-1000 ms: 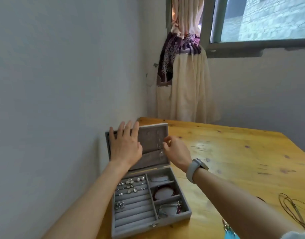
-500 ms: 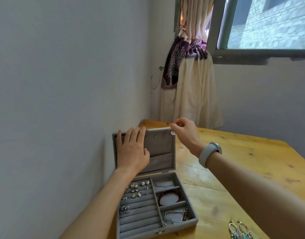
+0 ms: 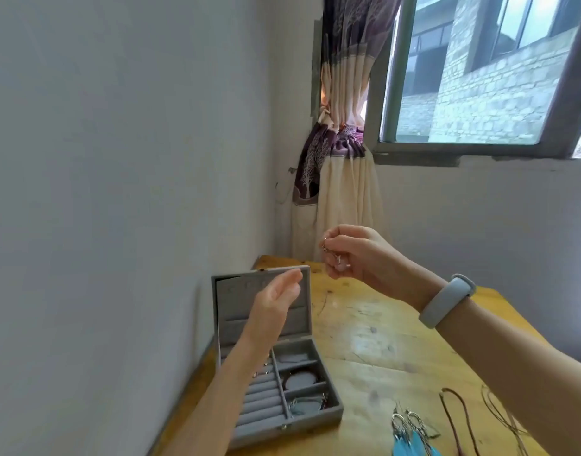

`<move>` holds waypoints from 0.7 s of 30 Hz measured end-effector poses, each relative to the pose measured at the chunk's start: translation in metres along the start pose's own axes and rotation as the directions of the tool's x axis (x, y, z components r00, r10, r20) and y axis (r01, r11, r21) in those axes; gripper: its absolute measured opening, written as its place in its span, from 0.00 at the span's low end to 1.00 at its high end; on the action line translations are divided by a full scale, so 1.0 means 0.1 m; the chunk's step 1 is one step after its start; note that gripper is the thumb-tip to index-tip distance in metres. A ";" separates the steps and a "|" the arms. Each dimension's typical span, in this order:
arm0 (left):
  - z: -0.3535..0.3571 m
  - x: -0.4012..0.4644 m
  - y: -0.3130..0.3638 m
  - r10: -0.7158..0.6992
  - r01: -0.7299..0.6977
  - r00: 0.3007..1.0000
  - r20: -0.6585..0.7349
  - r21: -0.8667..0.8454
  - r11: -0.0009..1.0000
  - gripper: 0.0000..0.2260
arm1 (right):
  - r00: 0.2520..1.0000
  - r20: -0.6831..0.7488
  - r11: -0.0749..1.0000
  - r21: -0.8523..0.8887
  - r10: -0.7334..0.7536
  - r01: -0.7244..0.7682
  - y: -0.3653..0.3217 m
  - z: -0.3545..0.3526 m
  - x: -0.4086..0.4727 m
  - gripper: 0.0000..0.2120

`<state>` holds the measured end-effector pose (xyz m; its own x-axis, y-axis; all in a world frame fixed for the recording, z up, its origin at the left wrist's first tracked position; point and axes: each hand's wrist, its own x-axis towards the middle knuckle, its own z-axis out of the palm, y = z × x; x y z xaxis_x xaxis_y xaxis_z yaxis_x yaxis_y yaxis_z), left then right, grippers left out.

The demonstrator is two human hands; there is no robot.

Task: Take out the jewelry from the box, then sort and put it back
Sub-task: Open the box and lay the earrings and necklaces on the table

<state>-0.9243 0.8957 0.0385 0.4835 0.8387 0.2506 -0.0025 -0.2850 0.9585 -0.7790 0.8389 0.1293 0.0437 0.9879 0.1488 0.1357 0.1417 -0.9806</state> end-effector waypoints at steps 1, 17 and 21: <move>0.11 -0.12 0.03 -0.032 0.036 0.997 0.064 -0.068 0.997 0.13 | 0.999 0.032 0.999 -0.034 0.006 -0.005 -0.01 0.00 -0.15 0.07; 1.35 -1.49 -0.67 -0.550 0.529 0.748 0.373 0.167 0.832 0.05 | 0.843 -0.308 0.820 -0.245 0.441 -0.518 1.69 -1.06 -2.79 0.05; 1.72 -1.30 -0.59 -0.402 0.200 0.813 0.421 0.447 0.872 0.06 | 0.814 -0.212 0.701 -0.423 0.540 -0.575 1.87 -1.21 -3.20 0.05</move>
<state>-0.8366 0.7235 -0.0742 0.7624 0.6014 -0.2389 0.4859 -0.2882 0.8251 -0.6483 0.5419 -0.0861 0.3184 0.8677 -0.3816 0.4882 -0.4952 -0.7186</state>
